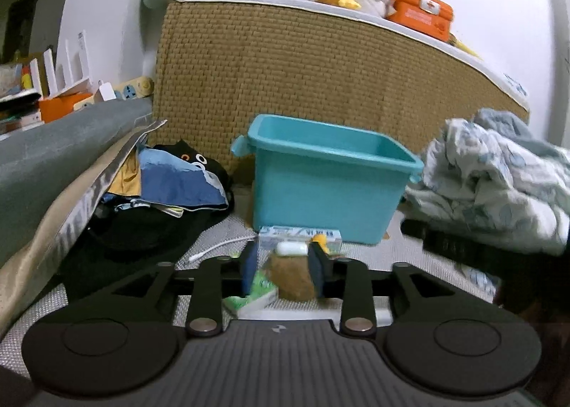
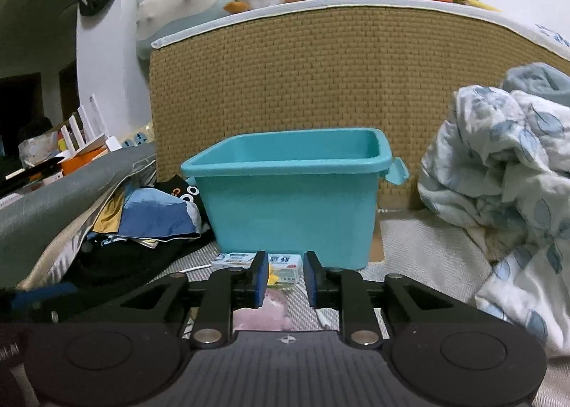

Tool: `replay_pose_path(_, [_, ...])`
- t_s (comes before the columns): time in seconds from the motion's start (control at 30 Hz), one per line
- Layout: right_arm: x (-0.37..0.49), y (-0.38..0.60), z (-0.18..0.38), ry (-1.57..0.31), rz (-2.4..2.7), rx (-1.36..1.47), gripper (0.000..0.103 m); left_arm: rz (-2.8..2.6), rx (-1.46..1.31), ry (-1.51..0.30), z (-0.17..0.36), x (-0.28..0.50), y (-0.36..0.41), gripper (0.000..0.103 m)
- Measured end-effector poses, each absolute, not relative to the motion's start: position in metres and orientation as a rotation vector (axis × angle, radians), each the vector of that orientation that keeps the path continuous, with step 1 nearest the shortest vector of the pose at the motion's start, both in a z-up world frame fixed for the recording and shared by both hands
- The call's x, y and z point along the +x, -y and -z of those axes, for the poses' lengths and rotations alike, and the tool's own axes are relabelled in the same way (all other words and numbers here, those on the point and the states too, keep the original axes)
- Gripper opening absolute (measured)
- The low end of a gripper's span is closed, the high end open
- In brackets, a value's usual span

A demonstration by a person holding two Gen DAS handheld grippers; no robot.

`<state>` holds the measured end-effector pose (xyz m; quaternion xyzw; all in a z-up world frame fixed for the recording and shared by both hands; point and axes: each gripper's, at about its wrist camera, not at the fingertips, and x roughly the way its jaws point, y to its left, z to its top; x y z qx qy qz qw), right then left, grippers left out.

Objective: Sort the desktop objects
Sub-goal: 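Move the left gripper to the white oval case by the toothpaste box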

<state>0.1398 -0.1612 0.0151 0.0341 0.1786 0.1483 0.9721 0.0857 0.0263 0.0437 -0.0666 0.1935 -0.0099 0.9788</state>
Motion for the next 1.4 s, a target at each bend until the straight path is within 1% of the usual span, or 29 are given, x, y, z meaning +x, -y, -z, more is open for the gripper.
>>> replay_pose_path(0.07, [0.144,0.163,-0.013,-0.359,-0.286,0.068,0.035,0.018,-0.136,-0.383,-0.048,0.093,-0.025,0.045])
replay_pose_path(0.23, [0.151,0.176,-0.011,-0.406,-0.286,0.131,0.036,0.059,-0.102,-0.418,-0.051,0.118,-0.022,0.048])
replay_pose_path(0.33, [0.152,0.183,-0.013,-0.397,-0.272,0.150,0.041,0.043,-0.122,-0.447,-0.051,0.132,-0.027,0.050])
replay_pose_path(0.5, [0.157,0.197,-0.014,-0.416,-0.285,0.226,0.042,0.073,-0.113,-0.532,-0.042,0.156,-0.025,0.051])
replay_pose_path(0.53, [0.158,0.198,-0.014,-0.415,-0.293,0.229,0.044,0.084,-0.105,-0.556,-0.040,0.162,-0.023,0.051])
replay_pose_path(0.6, [0.158,0.199,-0.012,-0.414,-0.296,0.238,0.054,0.086,-0.095,-0.571,-0.036,0.170,-0.019,0.051])
replay_pose_path(0.67, [0.159,0.200,-0.009,-0.427,-0.299,0.262,0.057,0.083,-0.080,-0.585,-0.033,0.179,-0.014,0.051])
replay_pose_path(0.93, [0.164,0.206,-0.007,-0.443,-0.297,0.290,0.057,0.076,-0.098,-0.649,-0.027,0.211,-0.004,0.051])
replay_pose_path(1.4, [0.170,0.209,0.003,-0.480,-0.328,0.327,0.057,0.100,-0.163,-0.806,-0.008,0.272,-0.012,0.051])
